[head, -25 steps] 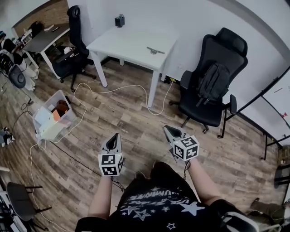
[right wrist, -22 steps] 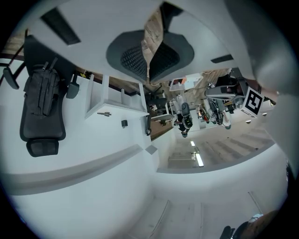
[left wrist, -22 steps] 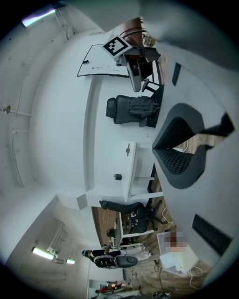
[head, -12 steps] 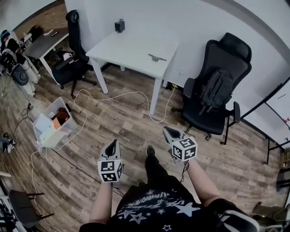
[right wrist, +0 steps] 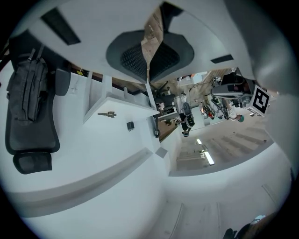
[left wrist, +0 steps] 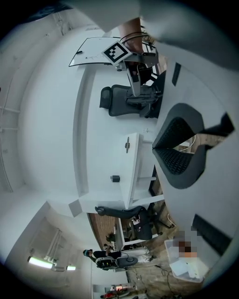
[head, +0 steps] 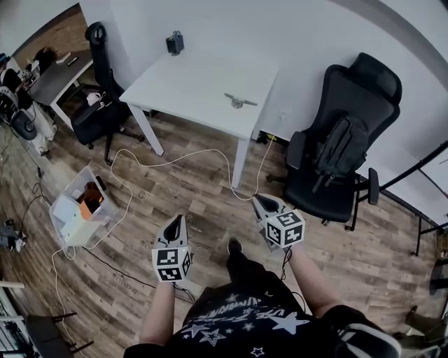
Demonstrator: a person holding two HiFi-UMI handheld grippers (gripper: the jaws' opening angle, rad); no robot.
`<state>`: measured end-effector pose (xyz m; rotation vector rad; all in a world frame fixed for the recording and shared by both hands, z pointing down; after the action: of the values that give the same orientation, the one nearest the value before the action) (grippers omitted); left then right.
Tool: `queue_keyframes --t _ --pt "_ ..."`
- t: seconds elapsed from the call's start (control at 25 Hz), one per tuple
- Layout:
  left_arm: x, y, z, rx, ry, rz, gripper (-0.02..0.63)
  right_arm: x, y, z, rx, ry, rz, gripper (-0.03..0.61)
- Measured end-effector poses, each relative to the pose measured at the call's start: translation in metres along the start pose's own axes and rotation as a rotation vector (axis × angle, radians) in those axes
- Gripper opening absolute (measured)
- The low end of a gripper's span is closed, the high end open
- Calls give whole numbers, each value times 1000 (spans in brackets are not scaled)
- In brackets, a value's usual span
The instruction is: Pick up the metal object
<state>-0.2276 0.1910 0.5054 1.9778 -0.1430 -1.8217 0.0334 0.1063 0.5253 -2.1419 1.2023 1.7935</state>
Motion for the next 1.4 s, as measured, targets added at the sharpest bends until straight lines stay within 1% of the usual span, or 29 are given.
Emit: queue_keyframes --t 0.28,0.48,0.6,1.04,1.16,1.32,1.4 --pt "55 103 -5 -14 26 -5 20 57 52 -79 1 12 -11 49" --pt "81 164 -10 -21 48 -4 20 81 80 -128 5 26 -17 49" --pt "94 192 -15 -22 57 -6 20 91 89 -152 -2 37 -21 49" --pt "122 255 -6 -52 95 -10 20 107 116 -196 -39 81 -30 49" --pt "130 282 6 -84 113 -19 20 117 132 -204 -60 83 -40 49" --pt "145 329 24 -137 138 -22 20 134 159 -220 -103 92 -46 49" --pt "154 356 34 -176 171 -21 20 143 176 -229 -128 97 -47 49"
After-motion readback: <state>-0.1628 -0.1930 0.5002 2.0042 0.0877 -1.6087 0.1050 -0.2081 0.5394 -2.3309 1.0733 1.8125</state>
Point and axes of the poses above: the fingertips, and each gripper's own axes: y forward along the fingers, z to its left, x out of its top, the point moved 5 cm from there along -y, backward along the fingers, and after that the axes turned 5 degrees about y, right-handed, at the moved point
